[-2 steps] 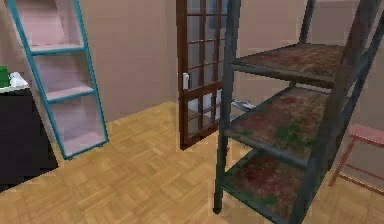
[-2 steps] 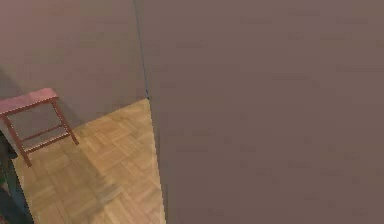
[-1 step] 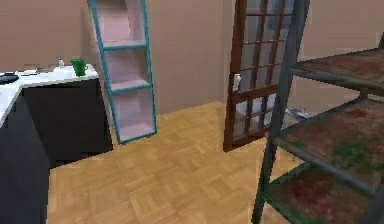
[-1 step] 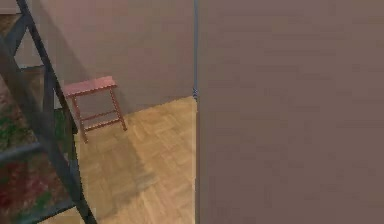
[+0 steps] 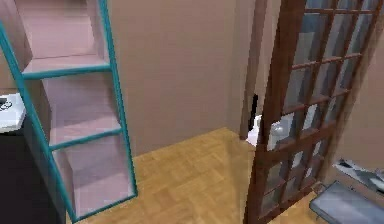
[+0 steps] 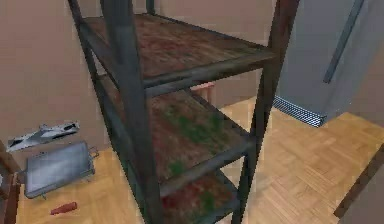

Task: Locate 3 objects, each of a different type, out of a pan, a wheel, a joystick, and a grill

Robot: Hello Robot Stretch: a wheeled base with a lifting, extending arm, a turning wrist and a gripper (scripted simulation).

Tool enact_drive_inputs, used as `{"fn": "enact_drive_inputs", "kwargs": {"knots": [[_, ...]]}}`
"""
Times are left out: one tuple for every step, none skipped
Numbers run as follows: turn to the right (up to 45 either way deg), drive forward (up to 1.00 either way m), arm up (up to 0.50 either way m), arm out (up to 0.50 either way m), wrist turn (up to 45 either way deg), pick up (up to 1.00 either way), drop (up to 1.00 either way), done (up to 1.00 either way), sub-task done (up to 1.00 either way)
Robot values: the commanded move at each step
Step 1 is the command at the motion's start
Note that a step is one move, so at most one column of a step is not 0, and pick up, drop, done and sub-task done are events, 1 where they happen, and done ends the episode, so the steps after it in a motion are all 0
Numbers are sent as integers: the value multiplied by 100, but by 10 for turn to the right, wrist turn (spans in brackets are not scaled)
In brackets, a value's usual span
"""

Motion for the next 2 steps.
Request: {"fn": "enact_drive_inputs", "kwargs": {"knots": [[0, 100, 0, 0, 0, 0, 0, 0, 0], [-210, 0, 0, 0, 0, 0, 0, 0, 0]]}}
